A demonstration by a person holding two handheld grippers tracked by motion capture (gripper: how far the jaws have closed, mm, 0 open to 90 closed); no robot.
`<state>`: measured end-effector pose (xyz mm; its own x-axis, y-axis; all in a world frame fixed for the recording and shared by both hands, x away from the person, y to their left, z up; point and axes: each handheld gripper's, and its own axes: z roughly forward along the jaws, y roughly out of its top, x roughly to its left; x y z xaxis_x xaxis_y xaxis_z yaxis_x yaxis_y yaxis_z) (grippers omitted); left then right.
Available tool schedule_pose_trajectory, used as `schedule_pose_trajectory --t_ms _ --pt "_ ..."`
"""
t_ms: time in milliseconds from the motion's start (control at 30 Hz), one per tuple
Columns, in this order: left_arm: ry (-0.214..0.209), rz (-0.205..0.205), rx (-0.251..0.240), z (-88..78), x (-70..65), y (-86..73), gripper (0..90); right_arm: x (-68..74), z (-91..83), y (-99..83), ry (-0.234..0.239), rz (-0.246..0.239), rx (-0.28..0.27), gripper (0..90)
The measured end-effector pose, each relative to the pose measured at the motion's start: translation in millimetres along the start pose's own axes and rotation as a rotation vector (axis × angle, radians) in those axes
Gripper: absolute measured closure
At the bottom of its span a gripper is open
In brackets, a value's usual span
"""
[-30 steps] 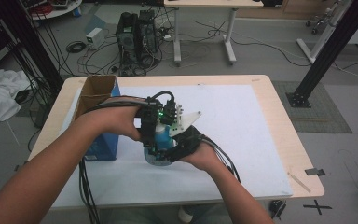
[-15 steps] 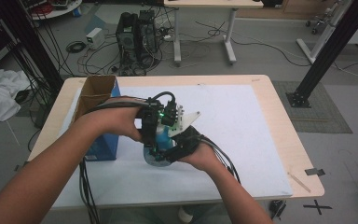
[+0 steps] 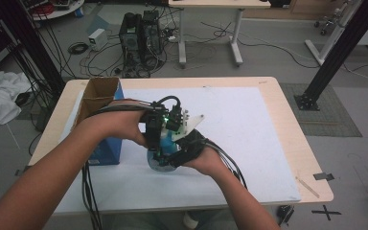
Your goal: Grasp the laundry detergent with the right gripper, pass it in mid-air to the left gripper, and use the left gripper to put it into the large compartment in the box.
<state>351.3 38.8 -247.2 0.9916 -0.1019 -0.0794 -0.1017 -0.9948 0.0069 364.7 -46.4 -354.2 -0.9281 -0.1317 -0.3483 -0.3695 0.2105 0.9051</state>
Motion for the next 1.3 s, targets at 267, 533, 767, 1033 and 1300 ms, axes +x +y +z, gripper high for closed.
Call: schedule_pose_trajectory --t_ms 267,533,767,1033,1300 --pt "0.021 -0.004 0.004 0.4 -2.4 2.1 39.0 27.6 -19.5 4.2 -0.018 0.427 0.302 46.7" --pt "0.017 -0.014 -0.005 -3.0 -3.5 1.5 39.1 28.2 -19.4 5.2 -0.024 0.435 0.282 44.5" --pt "-0.006 0.011 -0.003 -13.5 0.0 -0.6 39.1 27.0 -28.8 8.9 -0.023 0.441 0.289 31.2" --pt "-0.005 -0.056 -0.008 -25.1 2.6 -9.7 39.1 25.0 -50.9 11.0 -0.034 0.435 0.325 22.3" --pt "-0.009 -0.105 -0.007 -45.4 4.3 -21.4 39.0 20.1 -68.3 19.3 -0.041 0.402 0.411 20.8"
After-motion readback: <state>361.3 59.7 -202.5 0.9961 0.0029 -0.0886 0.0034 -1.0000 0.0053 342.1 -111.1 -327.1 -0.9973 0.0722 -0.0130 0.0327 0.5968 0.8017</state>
